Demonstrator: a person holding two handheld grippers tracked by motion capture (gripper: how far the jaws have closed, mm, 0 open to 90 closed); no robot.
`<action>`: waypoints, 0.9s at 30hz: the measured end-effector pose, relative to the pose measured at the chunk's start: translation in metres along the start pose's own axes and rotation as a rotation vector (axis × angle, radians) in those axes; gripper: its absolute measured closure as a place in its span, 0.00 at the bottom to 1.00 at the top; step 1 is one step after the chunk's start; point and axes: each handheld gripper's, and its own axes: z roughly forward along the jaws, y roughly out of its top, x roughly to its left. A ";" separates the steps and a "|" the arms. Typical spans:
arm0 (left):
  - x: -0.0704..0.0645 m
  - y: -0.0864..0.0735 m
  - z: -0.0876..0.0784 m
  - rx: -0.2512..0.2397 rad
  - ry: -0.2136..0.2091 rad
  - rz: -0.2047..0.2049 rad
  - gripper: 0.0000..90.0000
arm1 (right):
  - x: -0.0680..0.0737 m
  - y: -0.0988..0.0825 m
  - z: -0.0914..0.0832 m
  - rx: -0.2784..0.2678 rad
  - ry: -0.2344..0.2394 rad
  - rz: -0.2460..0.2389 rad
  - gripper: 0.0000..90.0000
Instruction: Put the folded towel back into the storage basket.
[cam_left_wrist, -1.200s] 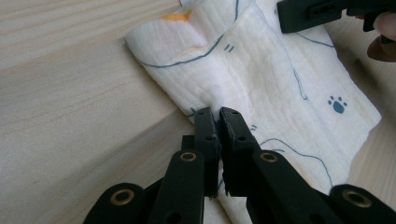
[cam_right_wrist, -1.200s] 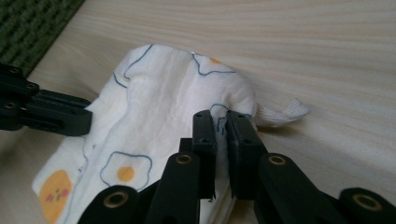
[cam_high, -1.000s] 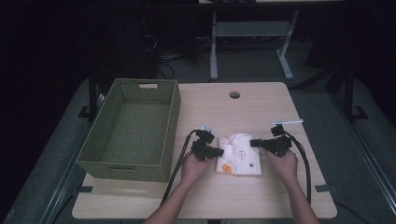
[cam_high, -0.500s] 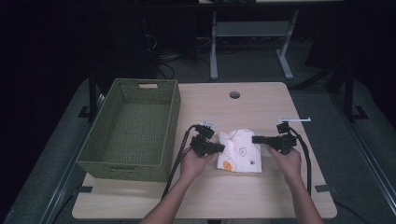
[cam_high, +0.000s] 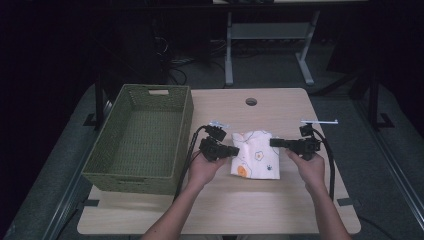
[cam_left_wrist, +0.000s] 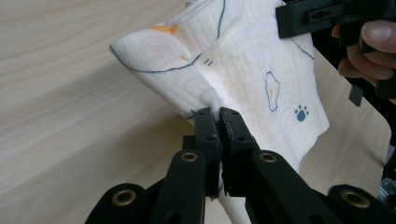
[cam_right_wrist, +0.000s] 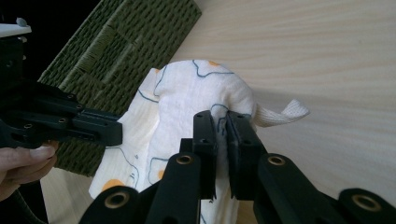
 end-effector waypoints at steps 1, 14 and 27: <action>0.000 0.001 -0.003 -0.006 0.001 -0.002 0.97 | 0.002 0.002 0.000 -0.002 0.003 -0.005 0.92; 0.003 0.014 -0.039 -0.040 -0.005 0.013 0.97 | 0.029 0.024 -0.003 -0.024 0.034 -0.040 0.92; 0.012 0.020 -0.071 -0.071 -0.021 0.009 0.97 | 0.057 0.044 0.003 -0.018 0.048 -0.078 0.92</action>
